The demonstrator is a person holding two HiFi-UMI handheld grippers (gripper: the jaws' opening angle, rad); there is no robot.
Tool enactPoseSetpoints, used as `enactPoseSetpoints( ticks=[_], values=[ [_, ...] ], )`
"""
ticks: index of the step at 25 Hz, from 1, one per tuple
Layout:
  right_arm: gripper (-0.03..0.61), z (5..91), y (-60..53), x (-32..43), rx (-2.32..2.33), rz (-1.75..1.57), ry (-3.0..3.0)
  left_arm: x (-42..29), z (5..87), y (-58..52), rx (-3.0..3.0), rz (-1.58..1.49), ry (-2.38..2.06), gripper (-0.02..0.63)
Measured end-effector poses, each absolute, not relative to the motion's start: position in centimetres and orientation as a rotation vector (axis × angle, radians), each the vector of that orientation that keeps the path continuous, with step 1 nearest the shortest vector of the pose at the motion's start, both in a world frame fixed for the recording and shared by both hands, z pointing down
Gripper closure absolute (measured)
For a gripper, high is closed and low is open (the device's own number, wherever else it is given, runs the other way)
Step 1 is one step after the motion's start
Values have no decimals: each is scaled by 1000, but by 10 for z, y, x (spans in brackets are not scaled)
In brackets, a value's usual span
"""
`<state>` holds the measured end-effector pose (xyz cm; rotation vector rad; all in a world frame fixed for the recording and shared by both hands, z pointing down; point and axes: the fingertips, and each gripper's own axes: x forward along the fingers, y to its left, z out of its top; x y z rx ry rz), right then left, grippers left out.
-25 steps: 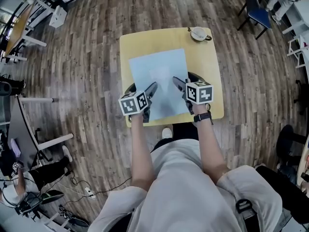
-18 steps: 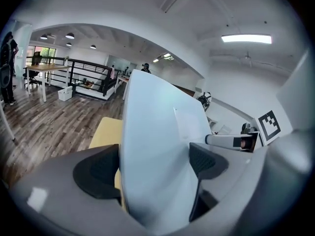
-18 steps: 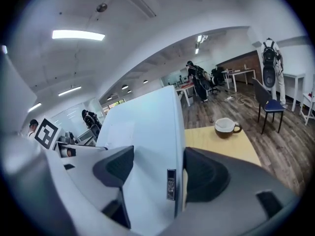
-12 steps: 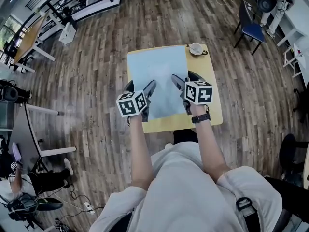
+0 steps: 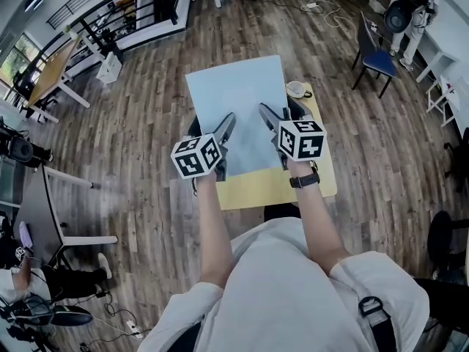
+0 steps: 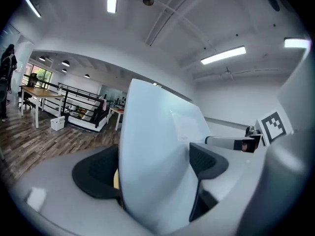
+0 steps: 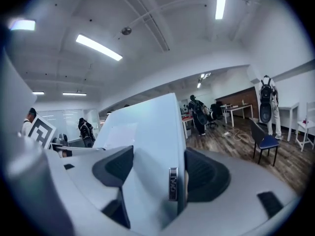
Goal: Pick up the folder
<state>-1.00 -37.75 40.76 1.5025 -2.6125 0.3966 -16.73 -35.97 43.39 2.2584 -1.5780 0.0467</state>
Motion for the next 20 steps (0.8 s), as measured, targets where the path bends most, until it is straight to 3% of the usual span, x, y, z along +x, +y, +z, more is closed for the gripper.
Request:
enactPoseSetpoints(
  ticks=[12,20],
  values=[
    [258,312,-347,-11,1604,89,-2780,-169,334,-336,2441,-122,-1709,163],
    [258,294,-345,-10,1606,-9,-2797,-168,317,-335,2480,-157,-1728,163]
  ],
)
